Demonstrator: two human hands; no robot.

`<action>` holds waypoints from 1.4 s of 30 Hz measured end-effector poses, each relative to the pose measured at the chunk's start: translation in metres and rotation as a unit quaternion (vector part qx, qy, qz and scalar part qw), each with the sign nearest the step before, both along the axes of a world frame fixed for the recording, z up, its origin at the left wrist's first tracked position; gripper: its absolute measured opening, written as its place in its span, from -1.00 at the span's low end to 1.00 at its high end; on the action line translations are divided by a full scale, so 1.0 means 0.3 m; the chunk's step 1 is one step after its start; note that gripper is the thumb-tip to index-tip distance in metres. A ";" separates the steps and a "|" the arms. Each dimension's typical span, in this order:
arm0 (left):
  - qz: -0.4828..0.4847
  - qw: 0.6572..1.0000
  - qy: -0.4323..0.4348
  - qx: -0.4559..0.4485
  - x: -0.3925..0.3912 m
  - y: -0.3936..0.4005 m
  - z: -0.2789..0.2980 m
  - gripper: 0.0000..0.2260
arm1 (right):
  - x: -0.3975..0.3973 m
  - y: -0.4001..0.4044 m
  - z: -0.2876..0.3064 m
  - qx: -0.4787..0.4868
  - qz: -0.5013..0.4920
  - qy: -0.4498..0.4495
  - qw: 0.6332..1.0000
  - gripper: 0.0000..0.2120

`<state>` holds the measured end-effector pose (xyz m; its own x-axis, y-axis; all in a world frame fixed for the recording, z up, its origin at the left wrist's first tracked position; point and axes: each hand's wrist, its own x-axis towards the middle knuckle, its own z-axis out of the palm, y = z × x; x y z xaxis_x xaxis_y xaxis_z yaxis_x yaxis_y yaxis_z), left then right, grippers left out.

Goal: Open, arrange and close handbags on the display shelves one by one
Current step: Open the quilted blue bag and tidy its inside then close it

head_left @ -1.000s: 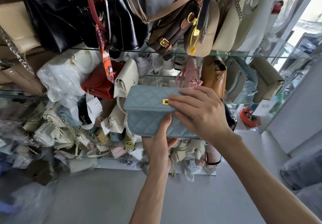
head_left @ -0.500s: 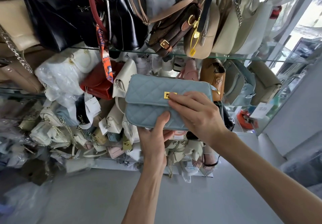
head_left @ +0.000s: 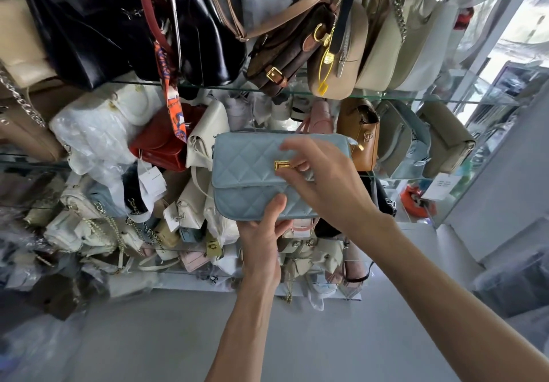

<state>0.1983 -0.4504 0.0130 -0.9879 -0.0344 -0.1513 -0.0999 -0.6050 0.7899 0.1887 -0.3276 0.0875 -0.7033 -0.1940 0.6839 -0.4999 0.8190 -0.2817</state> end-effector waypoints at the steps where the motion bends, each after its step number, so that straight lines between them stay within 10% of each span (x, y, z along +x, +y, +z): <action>1: 0.004 1.000 -0.002 -0.001 -0.003 0.005 -0.003 -0.45 | 0.003 -0.015 0.007 -0.019 -0.016 -0.020 0.999 -0.71; 20: 0.029 0.999 -0.011 0.017 -0.040 0.015 -0.037 -0.41 | 0.009 -0.049 -0.019 -0.211 -0.136 -0.006 0.968 -0.72; 23: 0.004 0.999 -0.034 0.032 -0.053 -0.015 -0.050 -0.38 | 0.018 0.054 -0.008 -0.321 -0.189 -0.129 0.919 -0.51; 26: -0.039 0.998 -0.041 0.029 -0.060 -0.042 -0.063 -0.53 | 0.006 0.123 -0.021 -0.472 -0.030 -0.365 0.802 -0.07; 28: -0.072 0.997 -0.031 0.015 -0.062 -0.052 -0.068 -0.52 | 0.007 0.132 -0.043 -0.511 0.047 -0.413 0.753 -0.15; 36: -0.139 0.987 0.011 -0.085 -0.097 -0.168 -0.008 0.00 | 0.006 0.159 -0.139 -0.594 0.077 -0.282 0.749 -0.29; 42: -0.194 0.954 0.057 -0.221 -0.201 -0.300 0.056 -0.31 | 0.022 0.177 -0.150 -0.593 0.068 -0.255 0.761 -0.28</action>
<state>0.1380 -0.5404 0.0298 -0.9484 0.3016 -0.0975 -0.1467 -0.1453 0.9784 0.1952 -0.2747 0.0425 -0.9643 0.2522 0.0804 -0.1364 -0.2129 -0.9675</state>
